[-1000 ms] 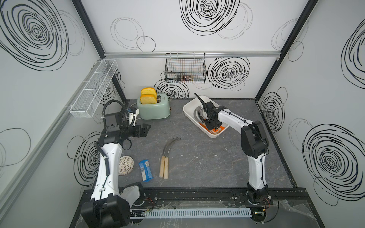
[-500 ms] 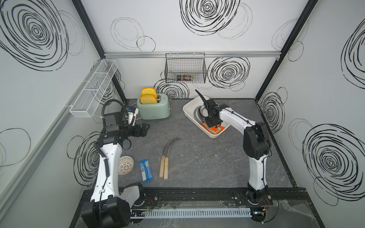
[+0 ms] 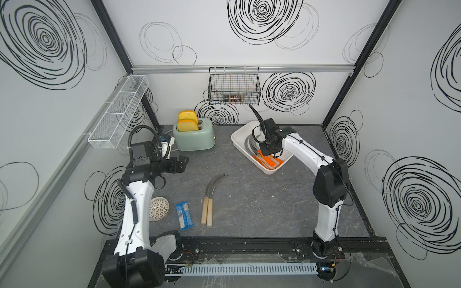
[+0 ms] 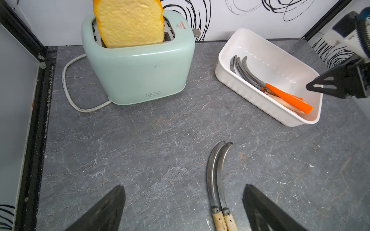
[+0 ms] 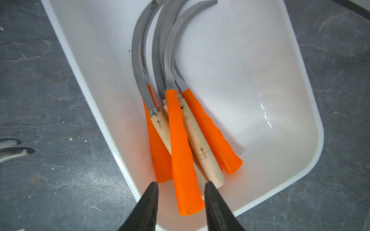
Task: Put small sickles into storage boxes
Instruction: Place the sickle in the storage box, then pick up the sickle at the center of the board.
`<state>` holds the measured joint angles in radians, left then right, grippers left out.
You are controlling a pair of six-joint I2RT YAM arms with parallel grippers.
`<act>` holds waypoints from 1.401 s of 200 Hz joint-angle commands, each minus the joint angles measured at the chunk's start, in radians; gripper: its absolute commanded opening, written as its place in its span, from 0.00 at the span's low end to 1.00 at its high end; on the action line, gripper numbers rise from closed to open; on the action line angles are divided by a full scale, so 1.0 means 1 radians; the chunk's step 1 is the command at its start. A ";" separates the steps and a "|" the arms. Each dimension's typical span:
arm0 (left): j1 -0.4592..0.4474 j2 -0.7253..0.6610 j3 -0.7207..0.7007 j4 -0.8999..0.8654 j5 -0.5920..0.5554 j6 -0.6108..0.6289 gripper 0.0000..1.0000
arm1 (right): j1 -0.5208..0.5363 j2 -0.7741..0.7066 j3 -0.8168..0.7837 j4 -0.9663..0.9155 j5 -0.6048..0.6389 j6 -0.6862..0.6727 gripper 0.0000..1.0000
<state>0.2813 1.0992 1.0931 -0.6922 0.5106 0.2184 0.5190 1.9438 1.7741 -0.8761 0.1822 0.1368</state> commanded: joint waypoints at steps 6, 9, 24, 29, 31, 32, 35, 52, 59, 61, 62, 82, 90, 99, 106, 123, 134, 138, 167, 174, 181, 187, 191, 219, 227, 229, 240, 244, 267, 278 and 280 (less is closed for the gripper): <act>-0.007 0.018 0.045 0.008 -0.007 -0.032 0.96 | 0.094 -0.074 0.044 -0.068 -0.030 0.051 0.42; -0.007 0.021 0.046 0.010 -0.009 -0.036 0.96 | 0.105 -0.078 0.043 -0.071 -0.032 0.060 0.42; -0.007 0.033 0.050 0.015 -0.016 -0.049 0.96 | 0.177 -0.100 0.031 -0.068 -0.069 0.107 0.42; -0.007 0.037 0.050 0.017 -0.017 -0.051 0.96 | 0.203 -0.108 0.022 -0.064 -0.082 0.123 0.42; -0.007 0.038 0.050 0.018 -0.017 -0.053 0.96 | 0.213 -0.109 0.019 -0.060 -0.090 0.130 0.42; -0.007 0.038 0.050 0.018 -0.017 -0.054 0.96 | 0.217 -0.110 0.017 -0.059 -0.094 0.134 0.42; -0.007 0.040 0.050 0.018 -0.018 -0.054 0.96 | 0.230 -0.113 0.011 -0.057 -0.101 0.145 0.42; -0.007 0.043 0.045 0.029 -0.022 -0.057 0.96 | 0.323 -0.132 -0.032 -0.030 -0.130 0.222 0.42; -0.007 0.044 0.042 0.032 -0.026 -0.058 0.96 | 0.358 -0.141 -0.058 -0.011 -0.134 0.257 0.42; -0.007 0.045 0.041 0.033 -0.028 -0.059 0.96 | 0.366 -0.143 -0.066 -0.004 -0.135 0.268 0.42; -0.007 0.044 0.041 0.034 -0.028 -0.059 0.96 | 0.372 -0.144 -0.070 0.000 -0.137 0.273 0.42; -0.005 0.047 0.037 0.040 -0.045 -0.060 0.96 | 0.467 -0.160 -0.167 0.096 -0.204 0.374 0.42; -0.002 0.048 0.038 0.041 -0.057 -0.060 0.96 | 0.502 -0.157 -0.193 0.122 -0.202 0.405 0.42; 0.005 0.046 0.036 0.047 -0.063 -0.063 0.96 | 0.541 -0.148 -0.209 0.140 -0.193 0.442 0.42; 0.009 0.045 0.035 0.051 -0.067 -0.064 0.96 | 0.568 -0.133 -0.218 0.158 -0.203 0.469 0.43; 0.023 0.046 0.037 0.054 -0.067 -0.072 0.96 | 0.633 -0.091 -0.233 0.218 -0.234 0.517 0.43; 0.029 0.047 0.040 0.052 -0.066 -0.074 0.96 | 0.670 -0.050 -0.220 0.237 -0.238 0.539 0.43; 0.033 0.046 0.040 0.051 -0.064 -0.073 0.96 | 0.679 -0.034 -0.210 0.238 -0.241 0.543 0.43; 0.064 0.031 0.046 0.052 -0.049 -0.079 0.96 | 0.730 0.073 -0.136 0.248 -0.277 0.564 0.43; 0.074 0.023 0.043 0.057 -0.044 -0.086 0.96 | 0.737 0.093 -0.121 0.250 -0.280 0.565 0.43; 0.090 0.016 0.041 0.061 -0.035 -0.089 0.96 | 0.743 0.113 -0.102 0.242 -0.283 0.566 0.43; 0.099 0.012 0.039 0.062 -0.027 -0.089 0.96 | 0.745 0.130 -0.087 0.231 -0.283 0.567 0.43; 0.104 0.010 0.040 0.062 -0.025 -0.089 0.96 | 0.746 0.139 -0.077 0.225 -0.280 0.567 0.43; 0.128 0.010 0.042 0.047 -0.006 -0.074 0.96 | 0.749 0.171 -0.045 0.203 -0.264 0.572 0.43; 0.134 0.011 0.042 0.044 0.000 -0.070 0.96 | 0.749 0.180 -0.036 0.190 -0.250 0.573 0.43; 0.135 0.012 0.042 0.043 0.002 -0.070 0.96 | 0.749 0.182 -0.034 0.185 -0.247 0.573 0.43; 0.143 0.013 0.040 0.040 0.009 -0.065 0.96 | 0.749 0.195 -0.024 0.168 -0.235 0.575 0.43; 0.145 0.013 0.039 0.040 0.011 -0.064 0.96 | 0.750 0.198 -0.022 0.167 -0.238 0.575 0.43; 0.155 0.014 0.034 0.036 0.023 -0.054 0.96 | 0.751 0.227 -0.004 0.134 -0.223 0.574 0.43; 0.164 0.011 0.034 0.035 0.028 -0.048 0.96 | 0.751 0.235 0.001 0.126 -0.215 0.576 0.43; 0.165 0.011 0.033 0.036 0.029 -0.048 0.96 | 0.750 0.237 0.001 0.125 -0.215 0.576 0.43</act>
<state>0.4244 1.1217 1.1130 -0.6731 0.5014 0.1482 1.2678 2.1410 1.7504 -0.6891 -0.0639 0.6960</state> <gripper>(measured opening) 0.961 0.429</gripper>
